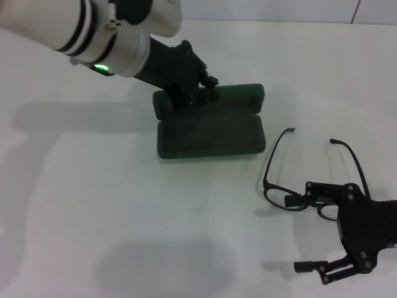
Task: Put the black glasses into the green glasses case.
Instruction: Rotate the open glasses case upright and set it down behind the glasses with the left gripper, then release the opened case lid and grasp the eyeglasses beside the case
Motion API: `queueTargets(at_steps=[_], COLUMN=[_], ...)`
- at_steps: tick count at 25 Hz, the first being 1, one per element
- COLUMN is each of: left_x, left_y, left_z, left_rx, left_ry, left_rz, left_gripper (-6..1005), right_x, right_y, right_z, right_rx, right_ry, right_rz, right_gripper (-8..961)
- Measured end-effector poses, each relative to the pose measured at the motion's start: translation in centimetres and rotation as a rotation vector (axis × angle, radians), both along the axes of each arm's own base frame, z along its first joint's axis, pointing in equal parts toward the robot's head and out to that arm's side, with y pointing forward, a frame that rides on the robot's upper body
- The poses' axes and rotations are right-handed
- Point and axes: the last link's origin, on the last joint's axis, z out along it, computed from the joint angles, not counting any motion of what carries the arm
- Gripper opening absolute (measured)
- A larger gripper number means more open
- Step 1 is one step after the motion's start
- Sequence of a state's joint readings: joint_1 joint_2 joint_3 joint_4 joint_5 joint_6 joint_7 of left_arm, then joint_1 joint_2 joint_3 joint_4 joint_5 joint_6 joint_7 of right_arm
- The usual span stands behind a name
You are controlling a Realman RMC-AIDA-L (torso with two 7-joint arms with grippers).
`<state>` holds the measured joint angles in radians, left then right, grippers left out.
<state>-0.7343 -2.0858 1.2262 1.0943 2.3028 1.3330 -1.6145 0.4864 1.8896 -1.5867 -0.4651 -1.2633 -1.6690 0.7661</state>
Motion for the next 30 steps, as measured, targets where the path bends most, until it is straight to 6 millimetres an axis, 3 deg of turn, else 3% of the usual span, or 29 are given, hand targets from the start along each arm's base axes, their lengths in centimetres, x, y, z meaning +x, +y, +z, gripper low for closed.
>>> queueTargets(at_steps=[5, 17, 21, 24, 30], left_x=[0.3, 0.9, 1.1, 0.5, -3.9], left_y=[0.1, -0.1, -0.4, -0.8, -3.0], left_z=[-1.1, -1.0, 0.4, 1.8, 2.1], left_rx=[-0.037, -0.021, 0.015, 0.056, 0.144], left_ry=[-0.009, -0.067, -0.247, -0.479, -0.868], left_rz=[-0.015, -0.051, -0.043, 0.028, 0.169], left_gripper=[265, 301, 327, 358, 375], right_x=[0.2, 0.9, 0.9, 0.5, -0.8], right_y=[0.0, 0.0, 0.3, 0.8, 2.8], right_z=[0.1, 0.8, 1.2, 1.7, 4.0], right_rx=[0.0, 0.039, 0.064, 0.086, 0.092], right_ry=[-0.004, 0.011, 0.026, 0.051, 0.01], right_rz=[-0.004, -0.047, -0.06, -0.061, -0.064], right_gripper=[823, 815, 813, 811, 807])
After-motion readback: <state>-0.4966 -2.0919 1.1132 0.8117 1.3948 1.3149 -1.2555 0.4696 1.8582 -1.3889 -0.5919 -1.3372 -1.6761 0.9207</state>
